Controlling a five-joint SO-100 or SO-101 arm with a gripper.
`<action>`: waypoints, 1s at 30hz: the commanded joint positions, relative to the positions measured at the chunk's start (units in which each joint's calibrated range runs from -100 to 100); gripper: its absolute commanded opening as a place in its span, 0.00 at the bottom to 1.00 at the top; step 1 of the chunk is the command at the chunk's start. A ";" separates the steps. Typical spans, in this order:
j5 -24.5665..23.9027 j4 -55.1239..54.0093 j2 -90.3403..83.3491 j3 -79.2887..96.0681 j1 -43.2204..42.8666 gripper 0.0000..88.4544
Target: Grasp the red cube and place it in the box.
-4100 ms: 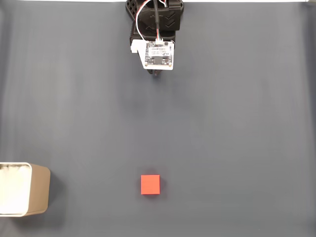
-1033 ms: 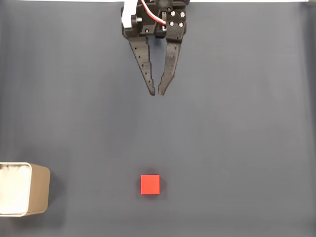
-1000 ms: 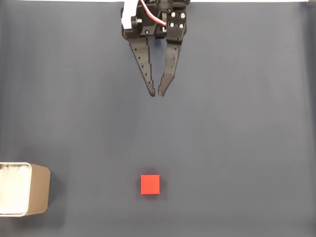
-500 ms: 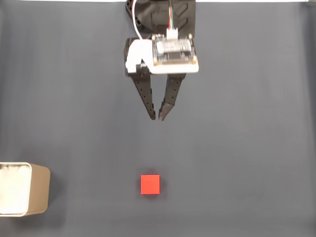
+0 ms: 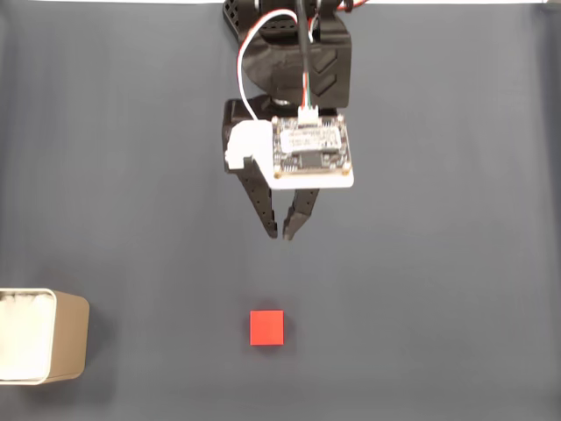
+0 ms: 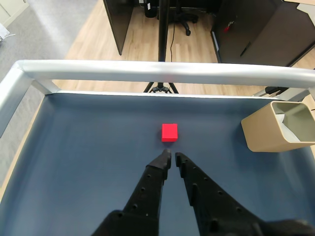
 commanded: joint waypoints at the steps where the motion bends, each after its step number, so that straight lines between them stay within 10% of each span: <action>1: -0.93 0.56 1.06 -4.14 0.29 0.00; 30: -0.24 -1.49 16.74 -10.80 3.20 0.20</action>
